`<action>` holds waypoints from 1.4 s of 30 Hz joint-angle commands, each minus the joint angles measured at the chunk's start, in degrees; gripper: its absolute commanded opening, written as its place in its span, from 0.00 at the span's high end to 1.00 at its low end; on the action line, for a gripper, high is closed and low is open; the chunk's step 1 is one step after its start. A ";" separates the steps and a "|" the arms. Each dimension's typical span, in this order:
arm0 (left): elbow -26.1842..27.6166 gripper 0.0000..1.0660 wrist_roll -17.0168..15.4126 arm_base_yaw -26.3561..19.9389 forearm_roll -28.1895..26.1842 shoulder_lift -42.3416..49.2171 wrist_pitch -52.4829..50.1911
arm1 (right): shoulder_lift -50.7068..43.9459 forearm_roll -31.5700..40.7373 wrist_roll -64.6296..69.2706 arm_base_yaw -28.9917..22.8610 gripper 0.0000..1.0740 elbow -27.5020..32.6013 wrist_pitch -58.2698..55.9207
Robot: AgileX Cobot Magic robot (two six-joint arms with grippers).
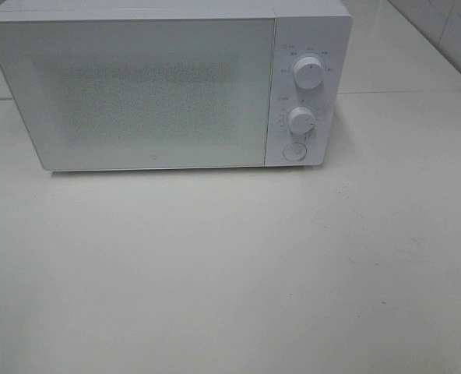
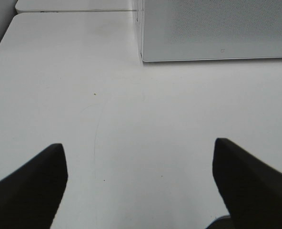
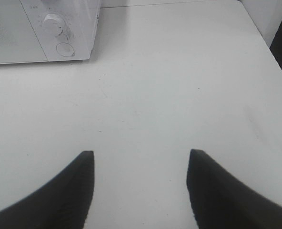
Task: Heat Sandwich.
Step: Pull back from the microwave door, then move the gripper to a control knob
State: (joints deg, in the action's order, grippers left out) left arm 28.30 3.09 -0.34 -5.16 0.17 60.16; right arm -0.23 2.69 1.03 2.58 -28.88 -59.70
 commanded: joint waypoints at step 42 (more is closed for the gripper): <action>-0.17 0.28 -0.23 0.34 -0.69 1.32 -0.80 | -1.32 -0.17 -0.69 -0.11 0.46 0.06 0.29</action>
State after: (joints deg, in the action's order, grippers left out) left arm 28.30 3.09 -0.34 -5.50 0.17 60.16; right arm -0.23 2.69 0.97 2.58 -28.88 -59.70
